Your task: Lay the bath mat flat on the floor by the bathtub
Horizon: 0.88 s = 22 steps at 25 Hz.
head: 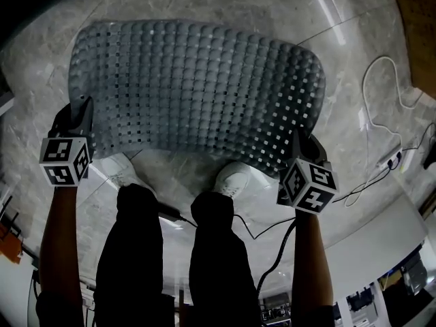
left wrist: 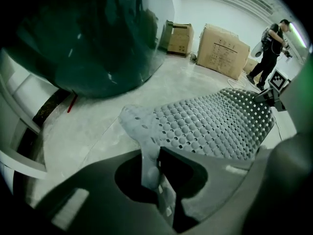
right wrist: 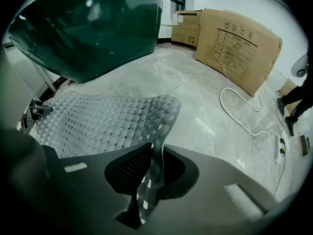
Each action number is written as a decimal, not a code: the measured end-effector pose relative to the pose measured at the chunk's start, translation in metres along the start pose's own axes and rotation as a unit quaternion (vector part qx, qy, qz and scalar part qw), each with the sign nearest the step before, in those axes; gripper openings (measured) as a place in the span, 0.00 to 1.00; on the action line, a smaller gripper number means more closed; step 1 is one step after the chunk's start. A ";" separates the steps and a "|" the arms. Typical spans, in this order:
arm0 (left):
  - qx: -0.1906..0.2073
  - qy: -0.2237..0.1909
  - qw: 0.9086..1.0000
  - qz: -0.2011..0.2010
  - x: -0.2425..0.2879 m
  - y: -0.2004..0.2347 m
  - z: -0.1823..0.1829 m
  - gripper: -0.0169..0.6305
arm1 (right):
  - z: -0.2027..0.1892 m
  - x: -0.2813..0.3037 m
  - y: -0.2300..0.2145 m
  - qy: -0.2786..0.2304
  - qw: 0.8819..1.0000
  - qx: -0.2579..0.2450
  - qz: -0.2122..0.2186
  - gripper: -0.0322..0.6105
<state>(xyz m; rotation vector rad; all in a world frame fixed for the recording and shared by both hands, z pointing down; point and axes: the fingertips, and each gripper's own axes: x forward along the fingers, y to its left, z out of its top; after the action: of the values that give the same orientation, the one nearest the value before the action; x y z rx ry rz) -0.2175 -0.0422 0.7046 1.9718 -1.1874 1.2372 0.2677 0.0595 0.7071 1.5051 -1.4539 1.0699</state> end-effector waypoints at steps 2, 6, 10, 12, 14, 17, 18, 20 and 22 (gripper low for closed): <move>0.001 0.001 1.000 0.001 0.005 0.002 -0.002 0.07 | -0.003 0.004 -0.003 0.002 1.000 0.001 -0.004 0.14; -0.001 0.006 1.000 0.006 0.015 0.008 -0.010 0.07 | -0.008 0.012 -0.008 0.004 1.000 0.007 -0.010 0.14; -0.004 0.011 1.000 0.011 0.025 0.015 -0.018 0.07 | -0.013 0.020 -0.011 0.012 1.000 0.004 -0.019 0.15; -0.004 0.012 1.000 0.012 0.030 0.019 -0.022 0.07 | -0.016 0.025 -0.014 0.014 1.000 0.005 -0.024 0.15; -0.007 0.013 1.000 0.015 0.034 0.023 -0.026 0.07 | -0.020 0.030 -0.017 0.016 0.999 0.006 -0.027 0.15; -0.016 0.011 1.000 0.020 0.040 0.029 -0.029 0.08 | -0.023 0.036 -0.020 0.016 0.999 0.009 -0.030 0.16; -0.019 0.011 1.000 0.022 0.042 0.030 -0.031 0.08 | -0.024 0.037 -0.021 0.016 0.999 0.010 -0.030 0.16; -0.020 0.012 0.999 0.024 0.046 0.032 -0.034 0.08 | -0.026 0.041 -0.022 0.017 0.999 0.009 -0.032 0.16; -0.020 0.014 0.999 0.027 0.049 0.034 -0.037 0.08 | -0.028 0.044 -0.023 0.017 0.999 0.009 -0.032 0.17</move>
<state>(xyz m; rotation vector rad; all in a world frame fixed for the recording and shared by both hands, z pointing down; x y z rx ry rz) -0.2542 -0.0494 0.7638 1.8994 -1.2487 1.2530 0.2891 0.0712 0.7582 1.5278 -1.3682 1.0677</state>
